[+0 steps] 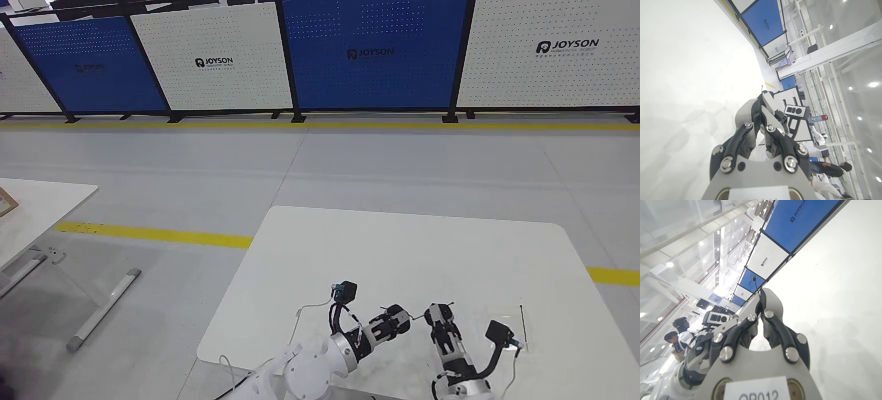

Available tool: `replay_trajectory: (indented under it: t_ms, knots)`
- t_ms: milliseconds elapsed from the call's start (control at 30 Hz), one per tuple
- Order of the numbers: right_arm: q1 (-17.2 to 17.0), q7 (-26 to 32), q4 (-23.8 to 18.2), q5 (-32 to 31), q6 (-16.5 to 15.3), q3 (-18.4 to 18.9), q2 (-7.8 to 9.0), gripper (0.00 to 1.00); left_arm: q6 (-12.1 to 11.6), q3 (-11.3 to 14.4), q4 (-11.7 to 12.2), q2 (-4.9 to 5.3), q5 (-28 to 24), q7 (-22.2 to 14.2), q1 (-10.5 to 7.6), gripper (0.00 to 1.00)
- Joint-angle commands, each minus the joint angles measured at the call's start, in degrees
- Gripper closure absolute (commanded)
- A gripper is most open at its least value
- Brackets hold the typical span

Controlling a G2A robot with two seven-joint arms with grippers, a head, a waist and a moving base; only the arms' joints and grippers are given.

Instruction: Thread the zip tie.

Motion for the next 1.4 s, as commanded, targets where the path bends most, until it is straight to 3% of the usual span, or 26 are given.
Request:
replay_trajectory:
  t_ms: [0, 300, 933, 1033, 1067, 1367]
  knots:
    - [-0.05, -0.2, 0.07, 0.26, -0.24, 0.01, -0.02, 1.0, -0.16, 0.39, 0.26, -0.09, 0.45, 0.64, -0.13, 1.0]
    - [0.02, 0.66, 0.59, -0.01, -0.46, -0.05, 0.0, 1.0, -1.64, 0.96, 0.48, -0.45, -0.69, 2.83, -0.19, 1.0]
    - [-0.41, -0.43, 0.36, 2.59, -0.92, 0.46, -0.17, 1.0, -2.3, 1.02, 0.76, -0.55, -1.45, 2.83, -0.12, 1.0]
    - [-0.48, -0.33, 0.28, 2.67, -1.01, 0.5, -0.17, 0.95, -2.18, 1.0, 0.73, -0.56, -1.39, 3.01, -0.1, 1.0]
    - [-0.5, -0.27, 0.26, 2.64, -1.01, 0.52, -0.17, 0.89, -2.09, 0.98, 0.74, -0.57, -1.39, 3.12, -0.09, 1.0]
    - [-0.83, -0.77, 0.17, 2.13, -1.3, 0.87, -0.14, 0.87, -1.07, 1.12, 0.99, -0.71, -1.54, 3.43, -0.43, 1.0]
